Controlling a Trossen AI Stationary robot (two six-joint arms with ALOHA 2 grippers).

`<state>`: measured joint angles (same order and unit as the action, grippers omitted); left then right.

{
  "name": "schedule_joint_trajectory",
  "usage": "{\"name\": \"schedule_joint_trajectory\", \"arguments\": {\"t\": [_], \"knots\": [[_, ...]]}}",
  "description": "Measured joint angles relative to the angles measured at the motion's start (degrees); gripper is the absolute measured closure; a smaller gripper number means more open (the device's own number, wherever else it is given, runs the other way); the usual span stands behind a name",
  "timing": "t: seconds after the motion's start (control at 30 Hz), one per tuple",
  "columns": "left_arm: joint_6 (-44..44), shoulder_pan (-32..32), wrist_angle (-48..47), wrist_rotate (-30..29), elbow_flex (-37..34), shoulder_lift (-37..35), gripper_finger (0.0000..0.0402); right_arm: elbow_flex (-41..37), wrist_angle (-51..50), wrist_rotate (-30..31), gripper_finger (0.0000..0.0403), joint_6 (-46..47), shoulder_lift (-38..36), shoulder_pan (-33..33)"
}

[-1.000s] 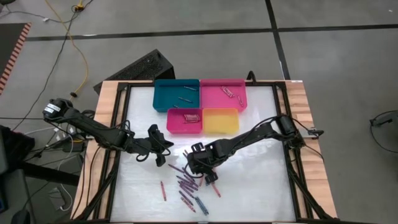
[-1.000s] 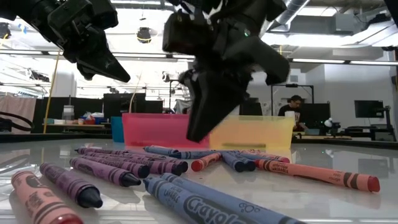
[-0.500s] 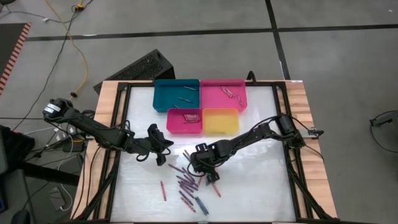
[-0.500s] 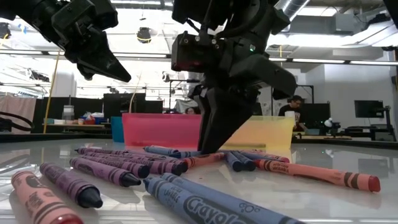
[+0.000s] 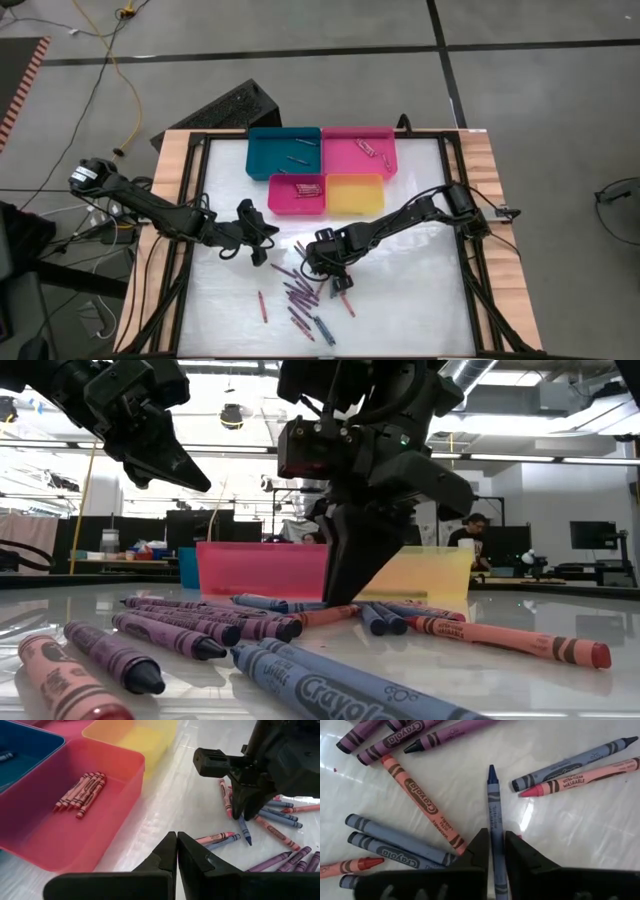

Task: Sort crayons
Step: Put the blue crayon into the blue bin

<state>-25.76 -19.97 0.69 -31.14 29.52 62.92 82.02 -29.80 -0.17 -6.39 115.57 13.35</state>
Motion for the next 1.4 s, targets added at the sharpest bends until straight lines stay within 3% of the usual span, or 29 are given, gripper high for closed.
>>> {"name": "schedule_joint_trajectory", "arguments": {"t": [0.27,0.7,1.07,1.4], "knots": [[0.0,0.0,0.0,0.0,0.0,0.0,0.0401,0.1,-0.2,0.1,0.0396,0.0,0.0,0.0],[0.0,0.0,0.0,0.0,0.0,0.0,0.0401,1.1,-1.4,0.1,0.04,-0.1,0.0,0.0],[0.0,0.0,0.0,0.3,0.0,0.0,0.0401,11.5,-12.7,0.1,0.0401,-5.7,-0.1,-1.9],[0.0,0.0,-0.4,0.3,0.0,0.0,0.0401,22.4,-24.2,0.5,0.0402,-12.0,-0.1,-10.5]]}}
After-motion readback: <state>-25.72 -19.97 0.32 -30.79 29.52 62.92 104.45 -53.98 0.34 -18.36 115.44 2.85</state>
